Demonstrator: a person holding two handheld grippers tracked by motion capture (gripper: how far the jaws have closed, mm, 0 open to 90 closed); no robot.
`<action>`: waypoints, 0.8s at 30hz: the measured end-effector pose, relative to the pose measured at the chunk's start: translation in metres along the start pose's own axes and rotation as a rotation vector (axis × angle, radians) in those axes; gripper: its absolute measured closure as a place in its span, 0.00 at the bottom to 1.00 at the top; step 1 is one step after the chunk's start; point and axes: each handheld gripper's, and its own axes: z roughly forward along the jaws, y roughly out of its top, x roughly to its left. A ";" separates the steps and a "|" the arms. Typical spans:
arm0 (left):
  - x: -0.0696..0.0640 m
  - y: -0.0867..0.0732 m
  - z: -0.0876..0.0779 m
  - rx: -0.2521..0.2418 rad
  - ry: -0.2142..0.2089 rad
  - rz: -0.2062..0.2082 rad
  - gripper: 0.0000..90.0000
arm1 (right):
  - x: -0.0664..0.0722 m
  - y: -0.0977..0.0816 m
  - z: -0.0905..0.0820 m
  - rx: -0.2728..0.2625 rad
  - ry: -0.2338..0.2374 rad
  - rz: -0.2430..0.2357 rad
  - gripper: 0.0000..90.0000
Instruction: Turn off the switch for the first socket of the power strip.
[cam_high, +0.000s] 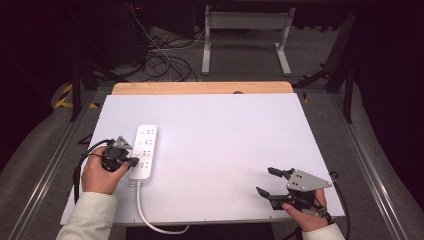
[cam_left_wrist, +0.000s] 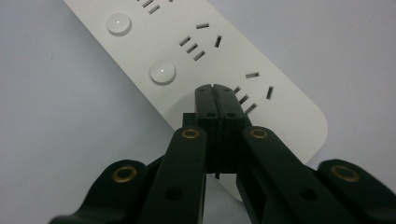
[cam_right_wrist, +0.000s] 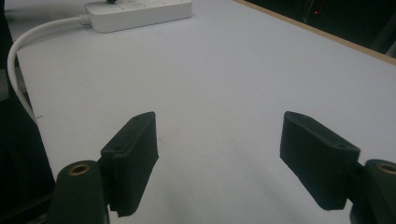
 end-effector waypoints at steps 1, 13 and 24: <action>0.000 -0.001 0.000 -0.003 -0.001 -0.002 1.00 | 0.000 0.000 0.000 0.000 0.001 0.000 0.31; -0.001 -0.001 0.000 -0.011 0.021 0.000 1.00 | 0.000 0.000 -0.001 0.000 -0.002 0.000 0.31; -0.002 -0.003 0.001 -0.018 0.011 -0.016 1.00 | 0.000 0.000 -0.001 0.001 -0.002 0.000 0.31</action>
